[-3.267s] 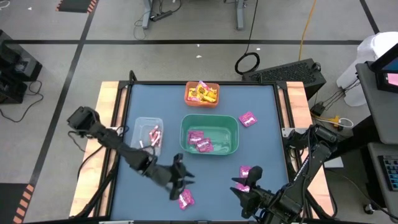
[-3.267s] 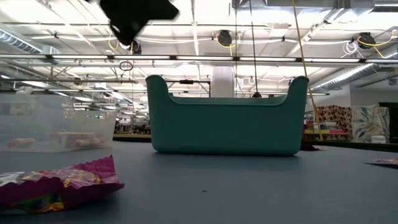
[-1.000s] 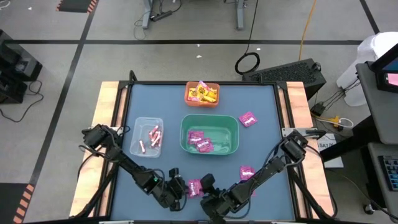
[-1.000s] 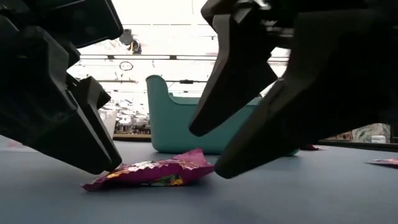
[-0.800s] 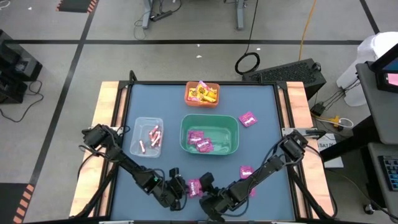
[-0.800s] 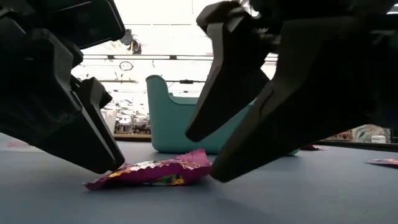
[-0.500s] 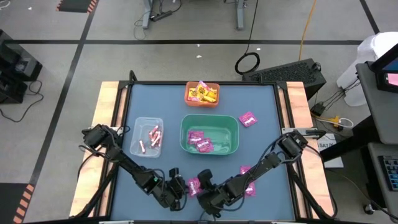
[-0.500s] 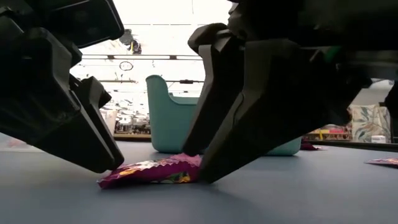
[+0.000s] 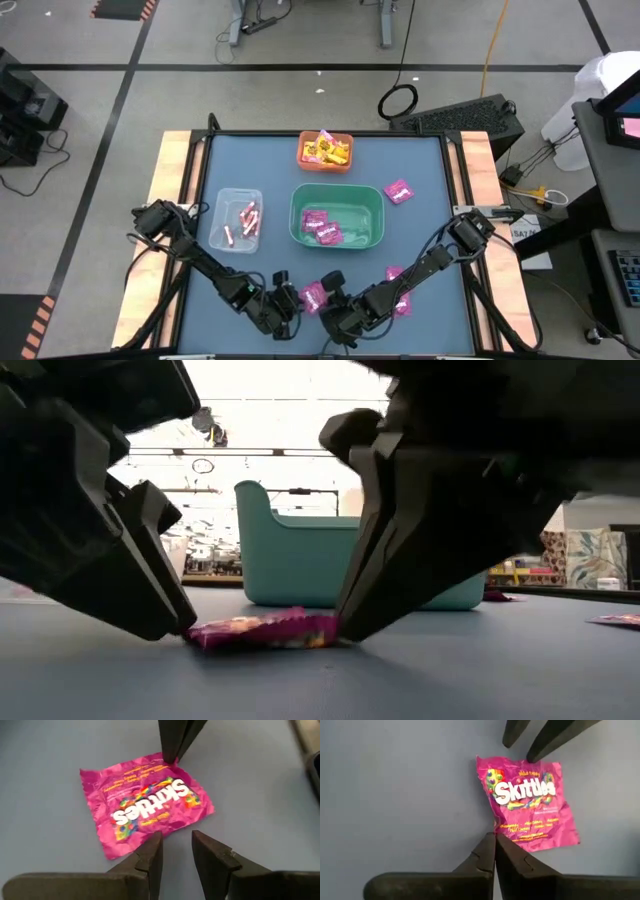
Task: Sort candy
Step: Put the purple candy into the green bin
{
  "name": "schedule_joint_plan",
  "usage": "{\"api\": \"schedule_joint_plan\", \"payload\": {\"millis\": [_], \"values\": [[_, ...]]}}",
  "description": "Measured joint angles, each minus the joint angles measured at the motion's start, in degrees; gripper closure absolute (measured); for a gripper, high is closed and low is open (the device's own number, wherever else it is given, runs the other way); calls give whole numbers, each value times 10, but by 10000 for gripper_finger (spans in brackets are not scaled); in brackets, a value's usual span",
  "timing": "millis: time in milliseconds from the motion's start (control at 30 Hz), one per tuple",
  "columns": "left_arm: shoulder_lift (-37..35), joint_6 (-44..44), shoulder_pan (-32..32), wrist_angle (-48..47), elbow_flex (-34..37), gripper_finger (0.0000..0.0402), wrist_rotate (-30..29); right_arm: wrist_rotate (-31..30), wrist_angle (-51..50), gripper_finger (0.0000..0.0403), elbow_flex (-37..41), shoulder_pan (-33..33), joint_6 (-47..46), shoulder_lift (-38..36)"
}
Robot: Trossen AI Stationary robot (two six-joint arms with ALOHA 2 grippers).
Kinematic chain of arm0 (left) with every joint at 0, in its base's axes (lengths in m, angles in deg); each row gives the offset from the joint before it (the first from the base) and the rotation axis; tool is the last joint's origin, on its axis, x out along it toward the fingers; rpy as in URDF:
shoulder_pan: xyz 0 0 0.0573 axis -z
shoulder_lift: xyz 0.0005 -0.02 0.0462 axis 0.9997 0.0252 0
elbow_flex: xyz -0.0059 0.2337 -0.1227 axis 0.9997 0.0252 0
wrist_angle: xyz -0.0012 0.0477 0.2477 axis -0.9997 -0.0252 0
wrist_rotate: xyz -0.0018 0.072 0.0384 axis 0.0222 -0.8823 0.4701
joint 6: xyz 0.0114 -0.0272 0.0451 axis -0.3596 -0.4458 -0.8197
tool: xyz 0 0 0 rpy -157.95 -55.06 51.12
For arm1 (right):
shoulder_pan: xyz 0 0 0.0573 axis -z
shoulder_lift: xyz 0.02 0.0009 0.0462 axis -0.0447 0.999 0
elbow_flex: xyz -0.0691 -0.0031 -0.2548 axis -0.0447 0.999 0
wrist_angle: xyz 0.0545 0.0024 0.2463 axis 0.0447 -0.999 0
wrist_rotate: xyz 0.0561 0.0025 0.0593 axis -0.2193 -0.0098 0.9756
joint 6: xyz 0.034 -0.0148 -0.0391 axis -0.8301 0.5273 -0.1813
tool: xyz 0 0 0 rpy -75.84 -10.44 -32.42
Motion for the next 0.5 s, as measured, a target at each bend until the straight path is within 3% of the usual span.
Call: {"api": "schedule_joint_plan", "payload": {"millis": [133,300,500], "values": [[-6,-23,11,3,-22,292,-10,-1,1,402,0,-10,-10,-22],[-6,-91,35,6,-51,292,-76,0,1,402,0,-9,-42,-33],[-6,-93,62,2,-52,292,-141,0,-1,403,0,-9,-64,-46]]}}
